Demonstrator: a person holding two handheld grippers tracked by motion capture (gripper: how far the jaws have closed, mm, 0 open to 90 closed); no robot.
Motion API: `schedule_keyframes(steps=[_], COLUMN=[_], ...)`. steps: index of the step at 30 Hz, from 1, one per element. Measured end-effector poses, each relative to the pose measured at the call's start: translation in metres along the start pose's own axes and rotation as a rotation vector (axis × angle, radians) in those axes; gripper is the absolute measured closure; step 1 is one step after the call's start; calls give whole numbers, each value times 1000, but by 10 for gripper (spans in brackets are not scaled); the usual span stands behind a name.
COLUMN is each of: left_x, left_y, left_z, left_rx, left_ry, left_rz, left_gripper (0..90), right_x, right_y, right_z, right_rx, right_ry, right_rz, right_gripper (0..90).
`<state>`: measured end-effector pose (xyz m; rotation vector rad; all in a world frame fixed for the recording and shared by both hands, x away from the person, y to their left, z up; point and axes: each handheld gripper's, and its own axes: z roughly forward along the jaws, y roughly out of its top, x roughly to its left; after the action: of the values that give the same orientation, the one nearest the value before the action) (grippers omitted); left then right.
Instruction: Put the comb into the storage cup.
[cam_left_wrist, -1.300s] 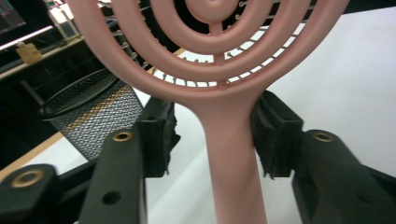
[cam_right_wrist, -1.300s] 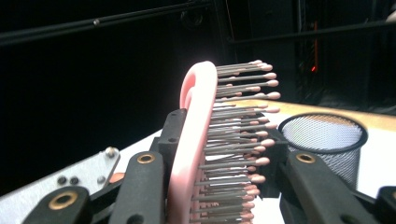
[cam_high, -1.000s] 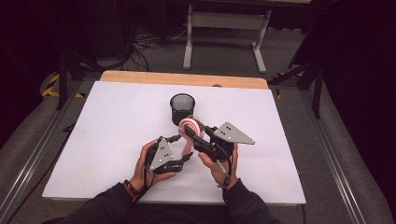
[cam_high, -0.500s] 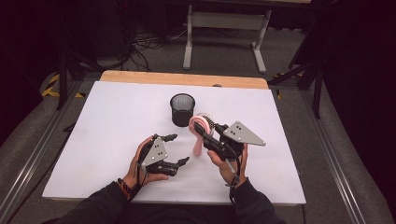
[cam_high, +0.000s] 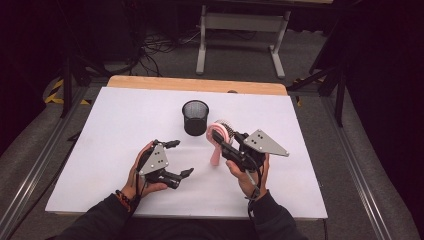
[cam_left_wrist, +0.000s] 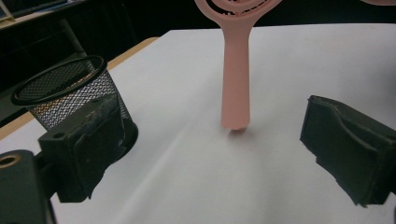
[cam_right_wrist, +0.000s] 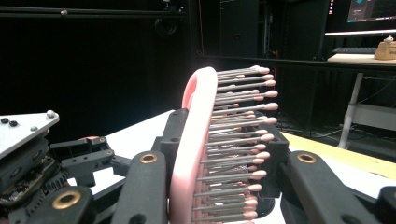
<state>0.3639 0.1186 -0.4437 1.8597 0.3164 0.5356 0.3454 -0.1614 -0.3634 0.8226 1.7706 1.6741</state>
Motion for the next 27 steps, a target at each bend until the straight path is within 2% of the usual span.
schedule_keyframes(steps=[6, 13, 18, 23, 25, 27], left_x=[10, 29, 30, 26, 27, 27], left_y=[-2, -10, -11, -11, -12, -14], left_z=[-13, -27, -32, -43, -48, -52], left_rx=[-6, -3, -4, 12, 1, 3], left_ry=[-1, -18, -8, 43, 40, 43], left_rz=[-15, -38, -36, 11, -7, -5], left_gripper=[68, 65, 64, 59, 59, 58], right_x=[-3, -7, -9, -10, -12, -12], right_y=[0, 2, 1, 3, 4, 4], right_z=[1, 4, 4, 1, 0, 0], right_rx=[1, -6, -3, -9, -8, -11], right_ry=[5, 12, 13, 11, 10, 7], right_rz=[4, 1, 3, 2, 6, 6], right_gripper=[635, 635, 635, 635, 635, 635])
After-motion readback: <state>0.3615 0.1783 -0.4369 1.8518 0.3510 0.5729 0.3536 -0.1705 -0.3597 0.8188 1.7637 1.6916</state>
